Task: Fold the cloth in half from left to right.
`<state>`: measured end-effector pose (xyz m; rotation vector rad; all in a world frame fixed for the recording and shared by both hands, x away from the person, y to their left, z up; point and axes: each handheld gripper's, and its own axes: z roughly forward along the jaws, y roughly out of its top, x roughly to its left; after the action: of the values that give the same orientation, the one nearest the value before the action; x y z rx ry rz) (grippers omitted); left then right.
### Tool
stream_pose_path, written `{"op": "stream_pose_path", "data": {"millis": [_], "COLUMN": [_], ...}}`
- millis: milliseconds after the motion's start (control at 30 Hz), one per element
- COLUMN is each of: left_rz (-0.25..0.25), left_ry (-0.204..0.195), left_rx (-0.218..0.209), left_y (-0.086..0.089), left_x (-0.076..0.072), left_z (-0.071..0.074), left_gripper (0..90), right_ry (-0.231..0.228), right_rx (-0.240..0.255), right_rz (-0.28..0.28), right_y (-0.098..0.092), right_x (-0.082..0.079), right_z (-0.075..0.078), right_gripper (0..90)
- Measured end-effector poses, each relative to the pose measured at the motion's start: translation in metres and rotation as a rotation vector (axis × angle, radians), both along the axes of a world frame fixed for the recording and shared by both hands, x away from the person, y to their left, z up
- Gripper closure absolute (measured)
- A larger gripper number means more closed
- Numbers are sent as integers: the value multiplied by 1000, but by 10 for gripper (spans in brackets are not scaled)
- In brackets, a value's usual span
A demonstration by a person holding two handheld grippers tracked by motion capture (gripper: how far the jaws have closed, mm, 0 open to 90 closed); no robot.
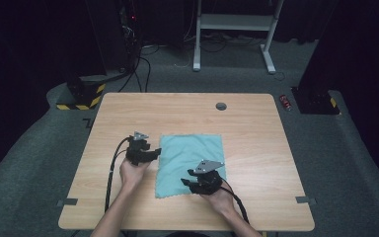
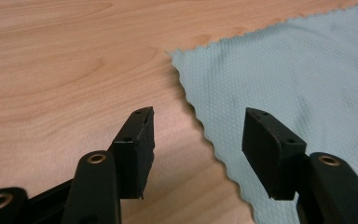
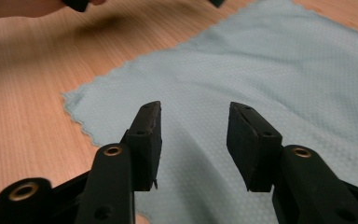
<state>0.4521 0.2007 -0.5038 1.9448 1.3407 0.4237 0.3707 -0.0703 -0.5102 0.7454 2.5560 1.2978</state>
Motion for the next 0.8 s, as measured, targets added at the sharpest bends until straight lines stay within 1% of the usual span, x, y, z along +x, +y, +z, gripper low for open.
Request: {"op": "stream_pose_path", "data": {"millis": [33,67,100,133,167,200,233,300,333,400,433,467,500,533,567,600,633,667,700,733,767,800], "left_rz": [-5,-3,-5,-11,-3,3,-2,-3,-1,-2,3,4,12,19,21,20,20,22,21,21,21,25], "left_ry": [7,-5,7,13,-1,-1,20,32,23,37,37,33,25,26,37,42,48,49,50,49,48,46], "left_rx": [4,3,-1,7,-1,-23,-27,-17,-13,-8,-4,6,-2,-10,-7,4,13,14,12,17,18,12], "left_y": [-1,-2,-3,-4,-5,-4,-4,-6,-7,-9,-11,-12,-13,-13,-13,-13,-13,-14,-14,-15,-16,-16], "left_x": [3,6,10,15,17,20,24,30,32,38,40,42,43,45,47,49,51,52,54,55,56,57], "left_z": [1,0,1,2,2,2,2,1,0,0,0,1,0,0,-1,-2,-3,-4,-4,-3,-3,-3], "left_gripper": [441,442,457,454,455,472,477,476,475,470,470,479,489,495,497,497,508,508,525,525,541,541], "right_ry": [0,-3,1,2,3,2,0,-2,-3,3,-5,2,5,4,7,7,3,3,7,7,4,4], "right_rx": [-1,-3,-2,0,0,-1,-6,-8,-8,-14,-16,-16,-16,-16,-15,-15,-22,-22,-26,-26,-29,-29], "right_rz": [4,11,12,17,23,32,42,51,58,72,83,94,101,110,118,118,138,138,155,155,174,174], "right_y": [4,6,8,11,14,16,22,25,28,34,37,42,44,47,50,50,56,56,62,62,68,68], "right_x": [-1,-1,-2,-2,-3,-3,-5,-7,-7,-11,-12,-16,-17,-18,-20,-20,-23,-23,-26,-26,-29,-29], "right_z": [1,1,2,2,2,2,2,1,1,0,-1,-2,-2,-2,-3,-3,-3,-3,-5,-5,-7,-7], "right_gripper": [569,573,577,584,587,591,594,596,598,603,605,612,615,617,621,621,626,626,630,630,631,631]}}
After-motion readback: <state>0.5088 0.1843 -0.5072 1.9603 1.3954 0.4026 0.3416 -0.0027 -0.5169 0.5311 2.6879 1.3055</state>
